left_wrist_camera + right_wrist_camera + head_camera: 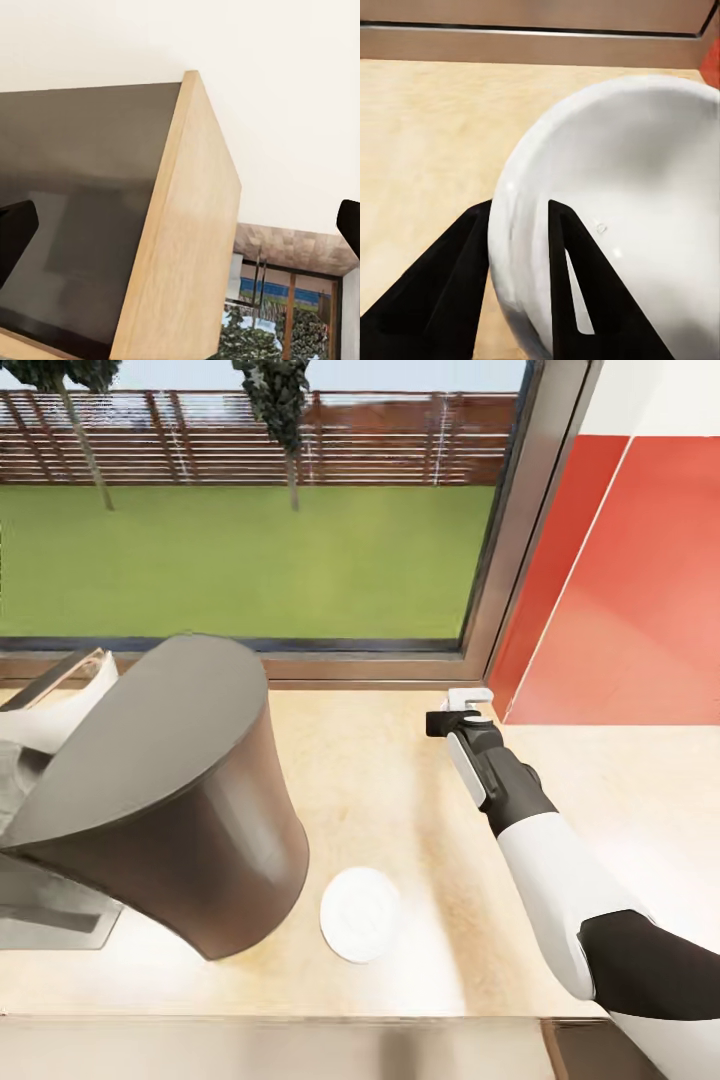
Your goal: Set up a coffee station on the kitchen countertop: keep the coffee maker on the countertop, move the bottle of coffee from the kitchen shelf to the counter next to the coffee maker, place a paper coffee filter on top of the coffee maker, put the saucer next to the coffee maker with the coffee cup on the saucer, and place the electric kettle next to the coffee maker.
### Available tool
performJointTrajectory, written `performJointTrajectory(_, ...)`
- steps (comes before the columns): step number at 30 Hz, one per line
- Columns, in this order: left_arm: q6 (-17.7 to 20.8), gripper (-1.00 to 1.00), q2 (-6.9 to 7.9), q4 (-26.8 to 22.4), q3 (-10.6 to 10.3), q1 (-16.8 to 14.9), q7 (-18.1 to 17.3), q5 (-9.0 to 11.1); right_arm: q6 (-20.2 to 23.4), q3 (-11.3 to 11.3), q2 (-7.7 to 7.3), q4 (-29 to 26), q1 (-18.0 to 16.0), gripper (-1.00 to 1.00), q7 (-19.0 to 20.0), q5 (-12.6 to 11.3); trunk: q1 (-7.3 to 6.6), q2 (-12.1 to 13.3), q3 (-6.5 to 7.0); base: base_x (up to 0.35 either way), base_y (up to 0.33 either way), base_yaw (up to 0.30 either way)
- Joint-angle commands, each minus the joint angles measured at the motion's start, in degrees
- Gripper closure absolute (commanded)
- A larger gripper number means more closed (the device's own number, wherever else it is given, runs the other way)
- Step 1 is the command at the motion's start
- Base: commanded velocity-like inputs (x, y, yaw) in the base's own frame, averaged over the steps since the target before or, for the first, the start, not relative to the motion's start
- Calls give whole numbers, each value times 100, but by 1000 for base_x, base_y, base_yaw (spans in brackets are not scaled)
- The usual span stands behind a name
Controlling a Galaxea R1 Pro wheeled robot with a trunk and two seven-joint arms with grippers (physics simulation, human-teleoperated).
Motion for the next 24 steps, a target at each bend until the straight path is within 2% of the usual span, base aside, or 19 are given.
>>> performJointTrajectory(1, 20, -100, -1, -4, 48, 0, 13, -60, 17, 18, -3, -6, -4, 100, -52, -60, 0, -10, 1, -336, 0, 0)
performJointTrajectory(8, 20, -100, -1, -4, 48, -1, 13, -60, 17, 25, 2, -14, -4, 100, -52, -61, 0, -10, 64, -327, 79, 0)
performJointTrajectory(24, 17, -100, -1, -13, 51, -3, 13, -60, 17, 26, 6, -12, -3, 100, -52, -70, 0, -10, 208, -291, 208, 0)
